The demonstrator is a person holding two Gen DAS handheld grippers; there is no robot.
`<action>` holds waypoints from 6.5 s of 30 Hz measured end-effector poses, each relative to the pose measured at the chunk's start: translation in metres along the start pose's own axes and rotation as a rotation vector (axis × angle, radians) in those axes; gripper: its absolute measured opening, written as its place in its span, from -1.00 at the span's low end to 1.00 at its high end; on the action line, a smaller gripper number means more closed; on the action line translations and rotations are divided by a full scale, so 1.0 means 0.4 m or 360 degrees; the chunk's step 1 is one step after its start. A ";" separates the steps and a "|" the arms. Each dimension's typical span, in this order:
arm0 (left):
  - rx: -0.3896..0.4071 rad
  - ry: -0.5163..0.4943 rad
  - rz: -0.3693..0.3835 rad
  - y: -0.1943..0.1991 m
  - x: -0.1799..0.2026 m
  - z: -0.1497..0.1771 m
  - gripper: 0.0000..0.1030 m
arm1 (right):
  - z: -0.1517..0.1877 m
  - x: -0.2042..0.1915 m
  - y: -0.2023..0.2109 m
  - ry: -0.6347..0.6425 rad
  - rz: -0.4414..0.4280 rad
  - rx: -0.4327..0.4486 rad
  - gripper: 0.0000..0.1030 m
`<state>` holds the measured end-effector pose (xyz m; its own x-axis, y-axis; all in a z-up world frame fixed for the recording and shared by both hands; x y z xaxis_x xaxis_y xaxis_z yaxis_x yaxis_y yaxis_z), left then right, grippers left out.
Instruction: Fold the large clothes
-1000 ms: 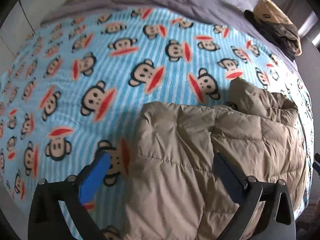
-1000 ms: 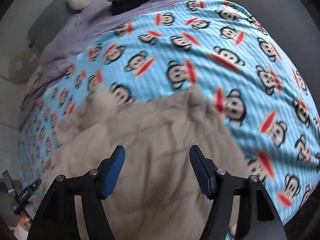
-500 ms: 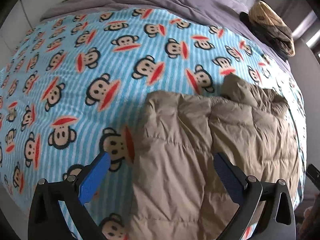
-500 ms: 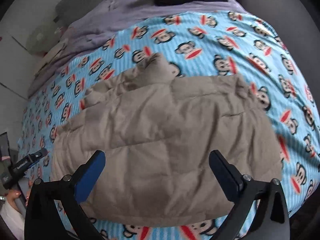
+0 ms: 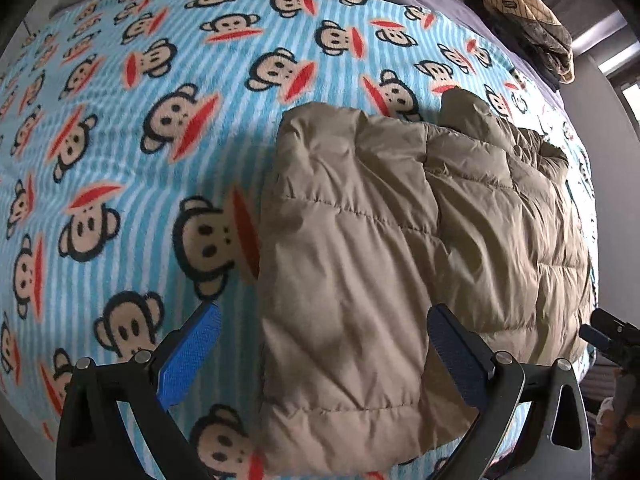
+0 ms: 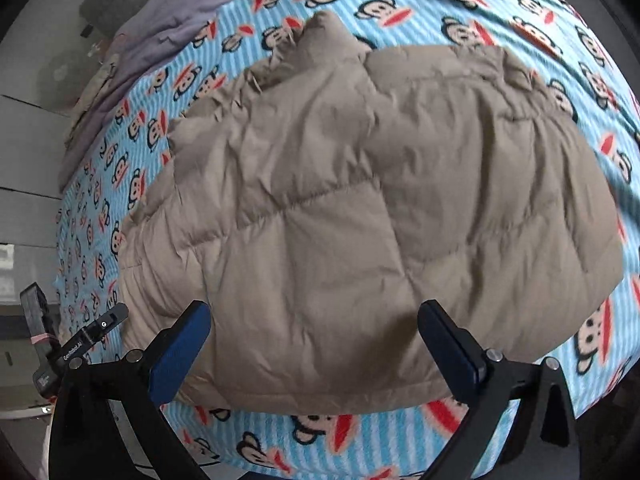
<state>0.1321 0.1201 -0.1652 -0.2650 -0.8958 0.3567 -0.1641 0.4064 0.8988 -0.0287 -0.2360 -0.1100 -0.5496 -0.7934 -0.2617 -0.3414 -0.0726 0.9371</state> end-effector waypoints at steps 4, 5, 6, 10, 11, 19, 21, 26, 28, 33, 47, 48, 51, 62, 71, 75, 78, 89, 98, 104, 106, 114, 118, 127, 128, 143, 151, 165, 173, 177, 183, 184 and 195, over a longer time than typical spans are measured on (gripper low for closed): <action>-0.0023 0.0034 0.0153 -0.009 -0.035 -0.009 1.00 | 0.002 -0.014 -0.007 0.0010 0.0013 0.0008 0.99; -0.0032 0.0046 0.0184 -0.012 -0.044 -0.012 1.00 | -0.001 -0.018 -0.008 0.0014 0.0017 0.0015 0.99; -0.0050 0.0063 0.0226 -0.019 -0.057 -0.017 1.00 | -0.005 -0.021 -0.010 0.0017 0.0016 0.0024 0.99; -0.0080 0.0083 0.0253 -0.042 -0.080 -0.033 1.00 | -0.028 -0.049 -0.031 0.0072 0.0035 0.0069 -0.32; -0.0086 0.0075 0.0266 -0.046 -0.081 -0.033 1.00 | -0.036 -0.056 -0.041 0.0090 0.0064 0.0079 -0.49; -0.0329 0.0008 0.0605 -0.167 -0.084 -0.062 1.00 | -0.067 -0.075 -0.160 0.0236 0.0159 0.0053 -0.53; -0.0358 -0.0035 0.0661 -0.195 -0.070 -0.070 1.00 | -0.071 -0.067 -0.172 0.0237 0.0152 0.0051 -0.53; -0.0445 -0.0188 0.0781 -0.231 -0.007 -0.081 1.00 | -0.071 -0.048 -0.186 0.0182 0.0097 0.0035 -0.54; -0.0475 -0.0277 0.0781 -0.240 0.024 -0.074 1.00 | -0.073 -0.034 -0.193 0.0149 0.0073 0.0023 -0.54; -0.0597 -0.0285 0.1002 -0.225 0.079 -0.056 -0.32 | -0.083 -0.008 -0.210 0.0075 0.0011 -0.0005 -0.53; -0.0353 -0.0422 0.1167 0.052 0.326 -0.030 -0.41 | -0.143 0.010 -0.034 0.0112 -0.0282 0.0249 -0.56; -0.0355 -0.0399 0.1152 0.053 0.331 -0.029 -0.41 | -0.160 0.012 -0.035 0.0113 -0.0281 0.0260 -0.63; -0.0342 -0.0339 0.1143 0.072 0.365 -0.022 -0.41 | -0.227 0.037 -0.135 -0.0023 -0.0364 0.0113 -0.69; -0.0254 -0.0450 0.1030 0.124 0.636 -0.017 -0.41 | -0.219 0.105 -0.174 -0.0153 -0.0573 -0.0059 -0.94; -0.0215 -0.0703 0.0739 0.128 0.850 0.068 -0.41 | 0.041 0.370 0.074 -0.0237 -0.0404 0.0161 -0.94; -0.0270 -0.0841 0.0676 0.087 0.931 0.083 -0.13 | 0.114 0.466 0.111 -0.0366 -0.0455 0.0196 -0.87; -0.0323 -0.0925 0.0659 0.024 1.032 0.116 0.35 | 0.135 0.492 0.112 -0.0424 -0.0473 0.0205 -0.85; -0.0517 -0.1018 0.0627 -0.195 1.214 0.152 0.79 | 0.222 0.638 0.225 -0.0558 -0.0541 0.0359 0.48; -0.0464 -0.1043 0.0615 -0.212 1.292 0.141 0.89 | 0.177 0.564 0.300 -0.0369 -0.0711 0.0494 0.48; 0.0156 -0.1140 0.0585 -0.020 1.253 0.048 0.89 | 0.115 0.535 0.228 -0.0211 -0.0133 0.0510 -0.70; 0.0313 -0.1104 0.0450 0.003 1.188 0.006 0.89 | 0.123 0.550 0.218 -0.0203 -0.0074 0.0495 -0.70; 0.0367 -0.0996 0.0083 -0.168 1.090 -0.092 0.89 | 0.155 0.612 0.190 -0.0323 -0.0092 0.0443 -0.70; 0.0394 -0.1001 0.0080 -0.238 1.177 -0.092 0.89 | 0.152 0.648 0.167 -0.0367 -0.0059 0.0425 -0.70; 0.0311 -0.1061 -0.0023 -0.339 1.266 -0.076 0.89 | 0.144 0.813 0.192 -0.0693 -0.0148 0.0393 -0.40; 0.0303 -0.1062 -0.0028 -0.342 1.265 -0.077 0.89 | 0.149 0.831 0.225 -0.0720 -0.0116 0.0442 -0.40; 0.0297 -0.1078 -0.0137 -0.363 1.276 -0.074 0.92 | -0.122 0.607 0.266 0.0231 -0.0131 0.0487 -0.40; 0.0283 -0.1012 -0.0160 -0.328 1.270 -0.080 0.92 | -0.162 0.676 0.145 0.0250 -0.0054 0.0265 -0.46; 0.0018 -0.0386 0.0101 -0.160 0.888 -0.041 0.92 | -0.154 0.760 0.169 -0.0040 -0.0501 0.0150 0.15; -0.0176 -0.0321 0.0266 -0.215 0.868 0.026 0.92 | -0.184 0.735 0.065 0.0025 -0.0422 -0.0042 -0.12; -0.0193 -0.0311 0.0270 -0.231 0.887 0.040 0.92 | -0.194 0.759 0.023 -0.0065 -0.0474 -0.0085 -0.16; -0.0169 -0.0329 0.0212 -0.227 0.910 0.049 0.92 | -0.170 0.741 0.097 0.0023 -0.0351 -0.0052 -0.07; -0.0166 -0.0329 0.0204 -0.226 0.914 0.047 0.92 | -0.163 0.744 0.114 0.0027 -0.0343 -0.0036 0.00; -0.0094 -0.0385 0.0053 -0.189 0.934 0.068 0.99 | -0.119 0.778 0.166 -0.0066 -0.0318 0.0015 0.47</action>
<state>0.0197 -0.2403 -0.1069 -0.4902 -0.8101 0.3216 -0.0975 0.4176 0.9034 -0.1860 -0.5165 -0.1184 -0.5011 -0.7383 -0.4515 -0.4538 -0.2200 0.8635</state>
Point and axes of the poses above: each gripper's, at about its wrist camera, not at the fingertips, and y roughly against the way its jaws point, x to its right, z to its underside, the point moved 2 cm from there along -y, roughly the way its jaws point, and after that the axes turned 2 degrees about y, right-handed, at the moved point
